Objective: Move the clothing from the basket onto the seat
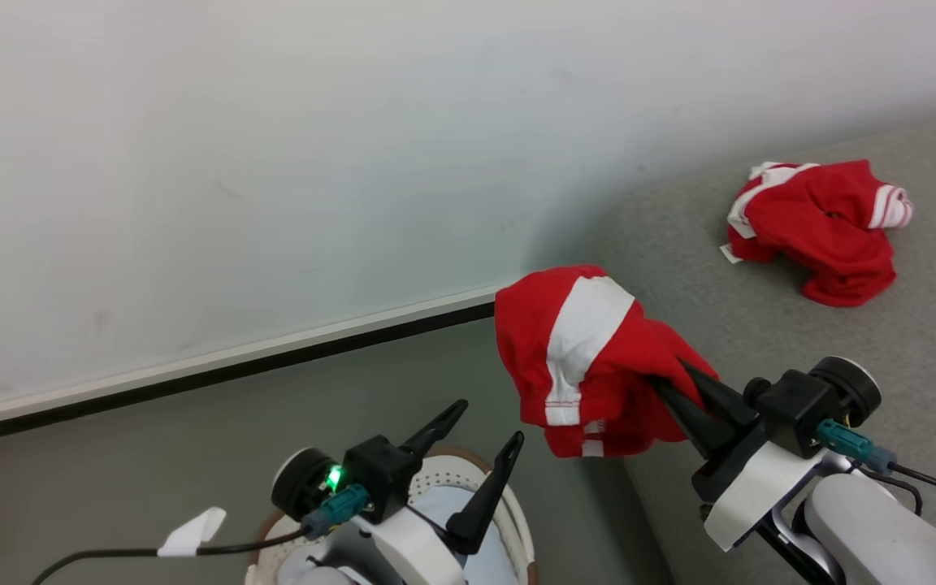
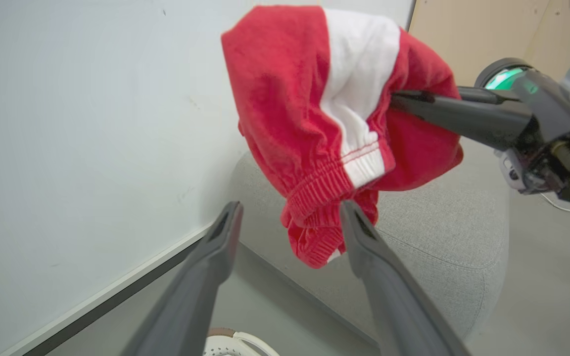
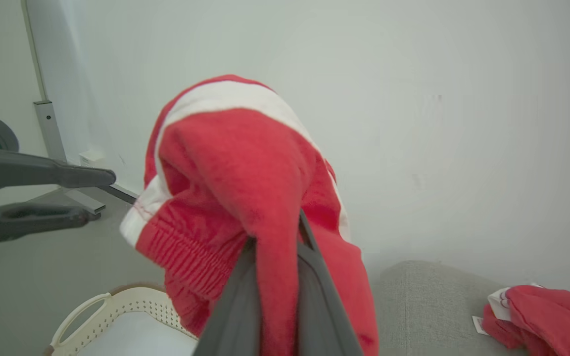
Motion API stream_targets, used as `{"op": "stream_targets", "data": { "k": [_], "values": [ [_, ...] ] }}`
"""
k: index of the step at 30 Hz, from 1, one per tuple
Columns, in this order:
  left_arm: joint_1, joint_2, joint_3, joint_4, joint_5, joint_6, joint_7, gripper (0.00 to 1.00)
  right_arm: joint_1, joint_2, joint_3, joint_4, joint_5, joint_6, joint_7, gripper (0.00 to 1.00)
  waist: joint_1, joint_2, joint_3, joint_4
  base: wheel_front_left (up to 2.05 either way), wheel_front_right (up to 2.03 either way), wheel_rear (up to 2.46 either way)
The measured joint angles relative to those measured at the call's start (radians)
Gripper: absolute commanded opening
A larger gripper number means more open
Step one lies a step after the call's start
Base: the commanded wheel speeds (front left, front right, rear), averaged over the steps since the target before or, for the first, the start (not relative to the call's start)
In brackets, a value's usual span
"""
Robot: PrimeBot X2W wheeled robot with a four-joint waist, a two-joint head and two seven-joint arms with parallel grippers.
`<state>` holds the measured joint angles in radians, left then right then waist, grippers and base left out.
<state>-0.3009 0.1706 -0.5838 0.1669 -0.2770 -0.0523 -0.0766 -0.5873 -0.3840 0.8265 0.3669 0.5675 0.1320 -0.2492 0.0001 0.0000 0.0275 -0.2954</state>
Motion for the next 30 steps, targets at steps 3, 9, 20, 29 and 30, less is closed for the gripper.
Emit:
{"op": "stream_targets", "data": {
  "k": [3, 9, 20, 29, 30],
  "values": [
    [-0.002, 0.003, 0.001, 0.01, -0.001, 0.0, -0.006, 1.0, 0.016, -0.009, -0.033, -0.015, -0.004, 0.0, 0.0, 0.0, 0.0, 0.0, 0.007, -0.031, 0.0, 0.0, 0.0],
    [-0.013, 0.004, -0.003, 0.013, -0.002, 0.001, -0.009, 1.0, 0.047, -0.021, -0.092, -0.042, -0.014, 0.0, 0.002, 0.0, 0.0, 0.0, 0.025, -0.076, 0.0, 0.0, 0.0],
    [-0.087, 0.027, -0.011, -0.024, 0.016, 0.0, 0.016, 1.0, 0.059, 0.002, -0.27, -0.066, -0.045, 0.0, -0.001, 0.0, 0.0, 0.0, 0.122, -0.092, 0.0, 0.0, 0.0],
    [-0.277, 0.068, -0.019, -0.106, 0.072, -0.03, 0.084, 1.0, -0.141, -0.006, -0.576, 0.003, -0.074, 0.0, -0.009, 0.0, 0.0002, 0.0, 0.329, -0.077, 0.0, 0.0, 0.0],
    [-0.296, 0.069, -0.023, -0.111, 0.075, -0.033, 0.088, 1.0, -0.171, -0.014, -0.602, 0.021, -0.071, 0.0, -0.011, 0.0, 0.0002, 0.0, 0.355, -0.074, 0.0, 0.0, 0.0]
  ]
}}
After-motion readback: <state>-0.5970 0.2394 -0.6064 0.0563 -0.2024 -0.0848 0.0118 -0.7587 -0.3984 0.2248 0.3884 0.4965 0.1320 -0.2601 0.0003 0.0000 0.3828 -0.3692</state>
